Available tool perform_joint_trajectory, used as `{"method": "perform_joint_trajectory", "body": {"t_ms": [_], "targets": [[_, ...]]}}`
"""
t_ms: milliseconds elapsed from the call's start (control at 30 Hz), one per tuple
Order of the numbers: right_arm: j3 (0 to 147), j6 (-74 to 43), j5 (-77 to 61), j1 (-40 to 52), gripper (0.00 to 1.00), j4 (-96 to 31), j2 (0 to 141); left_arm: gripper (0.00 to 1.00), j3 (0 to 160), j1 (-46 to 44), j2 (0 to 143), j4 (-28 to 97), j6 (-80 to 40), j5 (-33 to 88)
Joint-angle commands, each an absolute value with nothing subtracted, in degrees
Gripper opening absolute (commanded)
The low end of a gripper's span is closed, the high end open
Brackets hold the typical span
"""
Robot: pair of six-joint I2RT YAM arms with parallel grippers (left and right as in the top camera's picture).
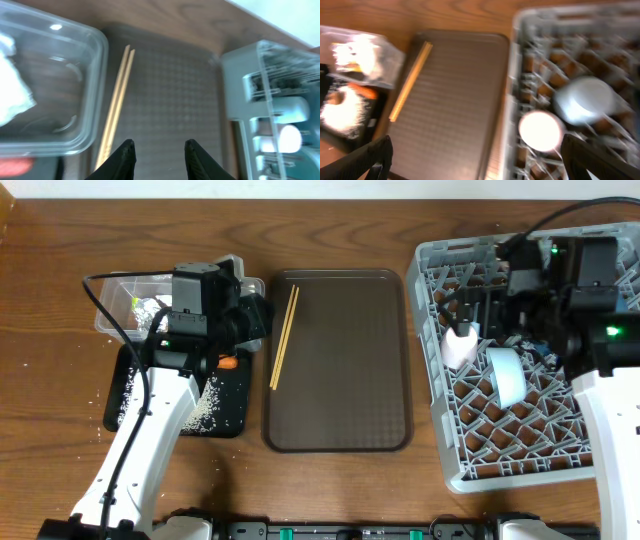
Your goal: Sort waste into correct bins and load items into the dishwasher rack
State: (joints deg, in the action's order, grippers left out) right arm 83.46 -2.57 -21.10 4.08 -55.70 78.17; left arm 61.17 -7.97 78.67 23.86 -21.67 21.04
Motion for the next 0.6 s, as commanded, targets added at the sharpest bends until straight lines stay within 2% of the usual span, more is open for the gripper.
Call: {"method": "perform_joint_trajectory", "body": {"t_ms": [0,167,267,567], "targets": [[83.66,-2.70,-25.47,7.84,0.99,-54.24,78.89,0.33,62.70,-7.75,80.36,25.04,-17.91,17.21],[83.66,-2.70,-18.65,12.97,0.99,-53.28,79.99,0.27,62.70,-8.75,84.09,24.43,-15.14,17.17],[83.66,-2.74,-12.05,14.13,0.99,-53.36,80.23,0.27,62.70,-10.11,86.52,23.90,-15.00,14.39],[83.66,-3.16,-11.33,14.24,0.99,-53.41,80.23,0.27,62.70,-15.62,94.83,17.80,-13.04,5.56]]}}
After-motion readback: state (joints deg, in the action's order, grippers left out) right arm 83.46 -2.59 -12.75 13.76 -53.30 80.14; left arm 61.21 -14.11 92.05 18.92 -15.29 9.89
